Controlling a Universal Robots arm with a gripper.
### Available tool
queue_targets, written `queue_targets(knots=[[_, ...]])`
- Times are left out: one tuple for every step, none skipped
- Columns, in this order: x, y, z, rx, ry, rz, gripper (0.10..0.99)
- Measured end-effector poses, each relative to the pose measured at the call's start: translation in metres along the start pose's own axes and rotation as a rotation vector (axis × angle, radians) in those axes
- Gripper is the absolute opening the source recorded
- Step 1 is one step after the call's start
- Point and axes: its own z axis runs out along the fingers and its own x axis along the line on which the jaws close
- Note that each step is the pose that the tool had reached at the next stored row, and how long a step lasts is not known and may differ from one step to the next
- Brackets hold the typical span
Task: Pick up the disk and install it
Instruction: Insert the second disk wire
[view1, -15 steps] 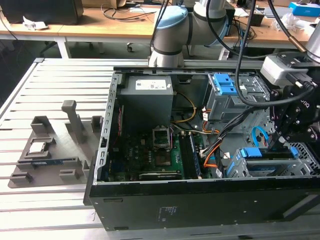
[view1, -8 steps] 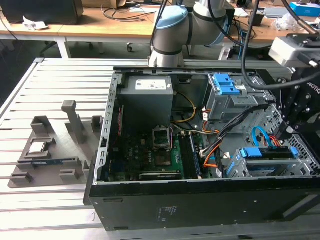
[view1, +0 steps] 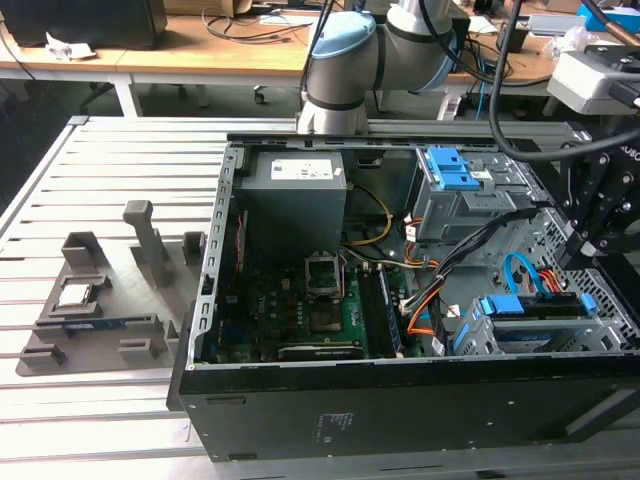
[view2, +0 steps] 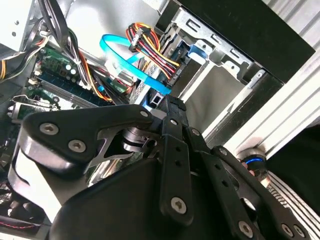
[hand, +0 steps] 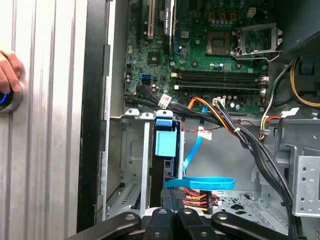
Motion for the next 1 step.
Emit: queue_targets(knots=[[0.0,0.0,0.0,0.0,0.0001,0.0,0.106]])
